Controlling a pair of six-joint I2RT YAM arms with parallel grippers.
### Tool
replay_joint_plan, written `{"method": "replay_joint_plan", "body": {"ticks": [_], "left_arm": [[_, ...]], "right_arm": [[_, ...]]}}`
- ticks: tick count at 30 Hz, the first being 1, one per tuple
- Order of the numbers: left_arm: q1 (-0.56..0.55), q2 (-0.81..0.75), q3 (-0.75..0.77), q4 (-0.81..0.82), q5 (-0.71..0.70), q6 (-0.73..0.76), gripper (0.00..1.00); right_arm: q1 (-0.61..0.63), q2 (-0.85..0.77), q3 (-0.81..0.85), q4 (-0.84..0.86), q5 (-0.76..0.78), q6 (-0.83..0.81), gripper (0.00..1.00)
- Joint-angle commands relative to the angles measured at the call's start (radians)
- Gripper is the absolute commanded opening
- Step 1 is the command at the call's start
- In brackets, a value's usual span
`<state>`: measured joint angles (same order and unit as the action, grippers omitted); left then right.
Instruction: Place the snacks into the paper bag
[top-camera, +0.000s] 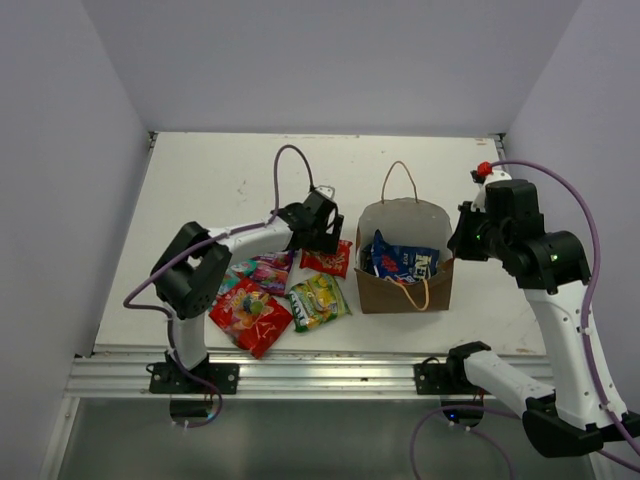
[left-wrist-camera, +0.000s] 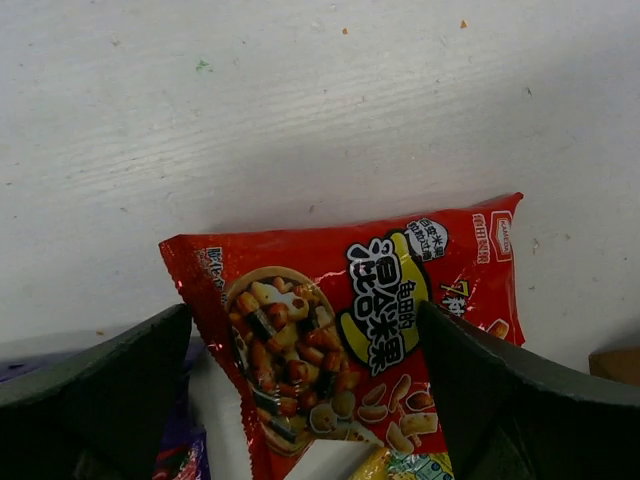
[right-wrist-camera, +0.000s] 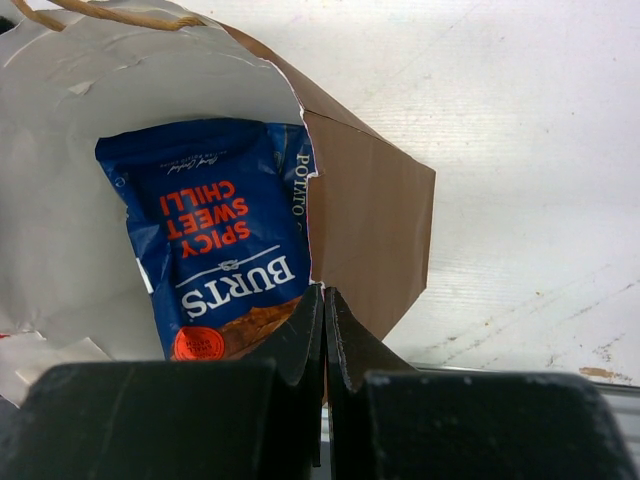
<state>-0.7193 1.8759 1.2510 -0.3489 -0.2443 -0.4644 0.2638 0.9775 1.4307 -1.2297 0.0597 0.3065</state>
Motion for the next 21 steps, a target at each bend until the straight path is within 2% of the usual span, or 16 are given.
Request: {"method": "replay_joint_plan", "body": {"ticks": [1,3,4,5,6,7,10,14,16,17,21], "left_arm": [[0.004,0.035,0.030,0.045,0.085,-0.043,0.98],[0.001,0.043,-0.007,0.045,0.088,-0.049,0.92],[0.000,0.039,-0.021,0.044,0.076,-0.049,0.56],[0.001,0.023,-0.047,0.047,0.070,-0.049,0.41],[0.001,0.013,-0.054,0.050,0.062,-0.045,0.06],[0.001,0.002,-0.055,0.042,0.021,-0.045,0.00],[0.001,-0.078,-0.024,-0.025,-0.053,-0.037,0.00],[-0.025,-0.274,0.155,-0.073,-0.127,-0.011,0.00],[-0.074,-0.326,0.236,-0.068,-0.138,0.009,0.00],[-0.097,-0.355,0.328,-0.073,-0.153,0.032,0.00],[-0.273,-0.356,0.527,-0.067,-0.159,0.081,0.00]], "right_arm": [[0.003,-0.006,0.028,0.029,-0.003,-0.004,0.00],[0.003,-0.007,0.025,0.033,-0.004,-0.003,0.00],[0.003,-0.005,0.022,0.036,-0.003,-0.004,0.00],[0.003,-0.003,0.020,0.038,-0.006,-0.003,0.00],[0.003,-0.003,0.017,0.039,-0.011,-0.001,0.00],[0.003,-0.003,0.016,0.044,-0.011,-0.001,0.00],[0.003,0.000,0.008,0.052,-0.020,0.002,0.00],[0.005,0.003,0.008,0.052,-0.018,0.002,0.00],[0.003,0.003,0.008,0.053,-0.015,0.002,0.00],[0.003,0.003,0.008,0.053,-0.015,0.002,0.00],[0.003,0.009,0.002,0.056,-0.024,0.005,0.00]]}}
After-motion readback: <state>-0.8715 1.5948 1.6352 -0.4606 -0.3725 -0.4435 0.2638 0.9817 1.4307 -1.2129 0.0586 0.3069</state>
